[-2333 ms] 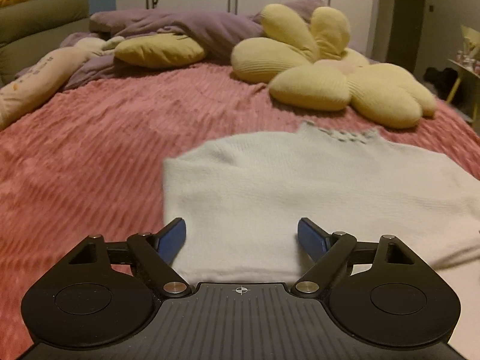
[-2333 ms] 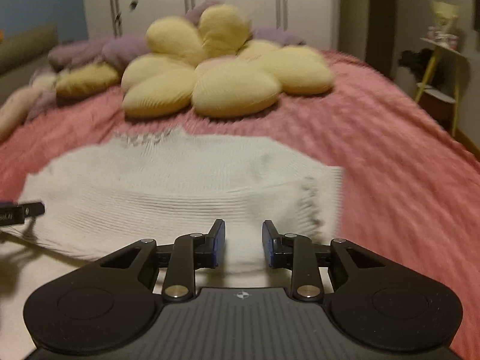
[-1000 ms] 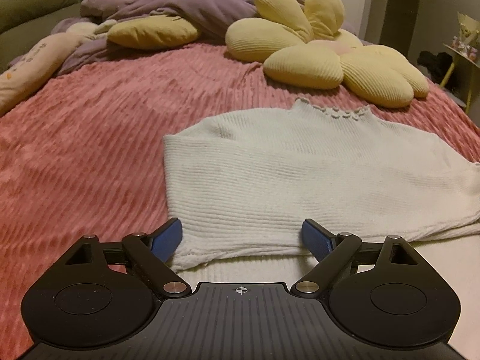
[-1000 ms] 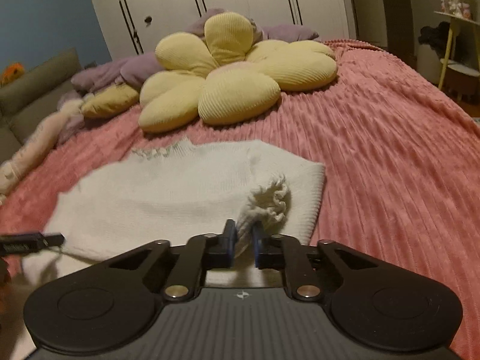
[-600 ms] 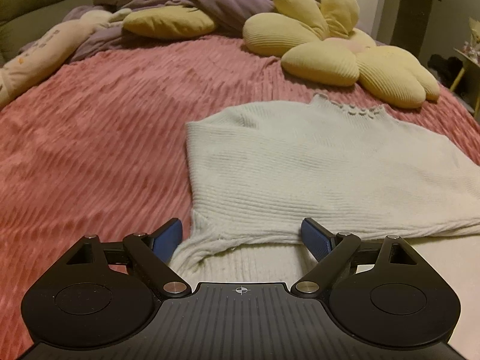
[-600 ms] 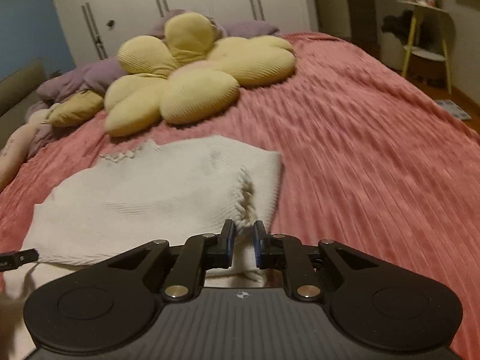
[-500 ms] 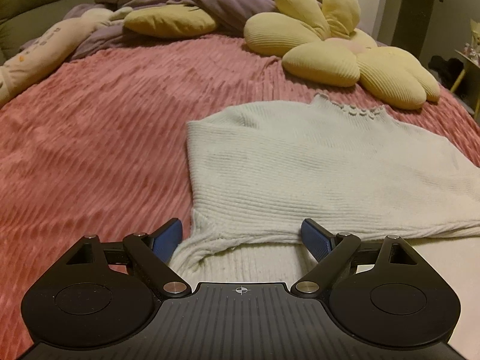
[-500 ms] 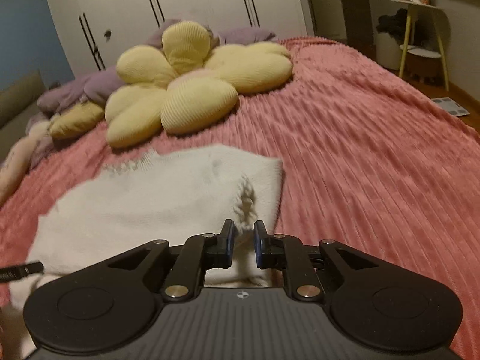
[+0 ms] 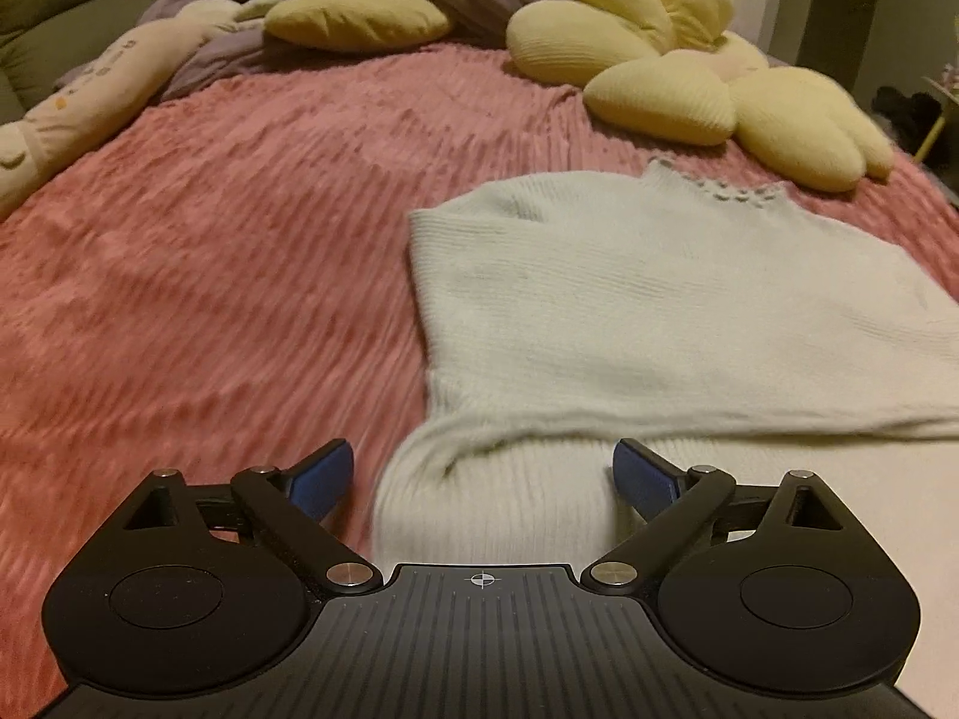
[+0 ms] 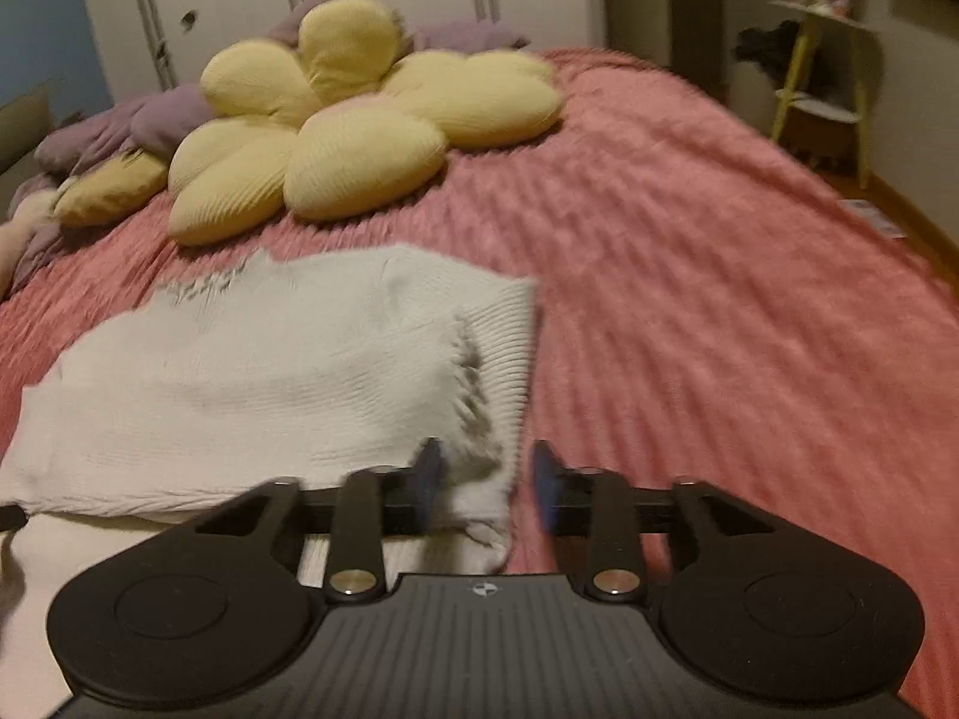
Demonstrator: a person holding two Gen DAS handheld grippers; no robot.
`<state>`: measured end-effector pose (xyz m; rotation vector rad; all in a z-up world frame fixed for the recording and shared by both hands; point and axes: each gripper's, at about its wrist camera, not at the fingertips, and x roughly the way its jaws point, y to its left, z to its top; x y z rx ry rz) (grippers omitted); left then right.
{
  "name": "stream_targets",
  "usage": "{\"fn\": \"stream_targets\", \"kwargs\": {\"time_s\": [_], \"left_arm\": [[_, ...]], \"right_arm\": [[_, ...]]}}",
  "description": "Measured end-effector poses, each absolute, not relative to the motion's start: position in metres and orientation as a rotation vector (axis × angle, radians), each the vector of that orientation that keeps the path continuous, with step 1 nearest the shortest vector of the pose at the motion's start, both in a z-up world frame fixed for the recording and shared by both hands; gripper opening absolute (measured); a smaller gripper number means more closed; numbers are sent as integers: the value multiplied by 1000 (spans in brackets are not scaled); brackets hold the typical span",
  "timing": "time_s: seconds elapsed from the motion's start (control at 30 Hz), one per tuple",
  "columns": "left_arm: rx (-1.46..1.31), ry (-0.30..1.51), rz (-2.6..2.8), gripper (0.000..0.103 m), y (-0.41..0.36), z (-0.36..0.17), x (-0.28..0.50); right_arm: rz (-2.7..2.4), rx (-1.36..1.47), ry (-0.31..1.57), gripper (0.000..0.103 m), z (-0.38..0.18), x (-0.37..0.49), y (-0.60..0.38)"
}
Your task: Fold small clothes
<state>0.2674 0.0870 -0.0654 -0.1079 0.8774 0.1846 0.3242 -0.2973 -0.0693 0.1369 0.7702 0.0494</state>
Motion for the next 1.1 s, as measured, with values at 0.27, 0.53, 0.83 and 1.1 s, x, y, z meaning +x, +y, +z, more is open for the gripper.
{"fn": "stream_targets", "kwargs": {"time_s": [0.27, 0.53, 0.83, 1.1], "left_arm": [[-54, 944, 119, 97, 83, -68, 143], [-222, 1009, 69, 93, 101, -76, 43], [-298, 1043, -29, 36, 113, -74, 32], [-351, 1077, -111, 50, 122, -79, 31]], "right_arm": [[233, 250, 848, 53, -62, 182, -309], [292, 349, 956, 56, -80, 64, -330], [333, 469, 1052, 21, -98, 45, -332], [347, 612, 1072, 19, -108, 38, -350]]}}
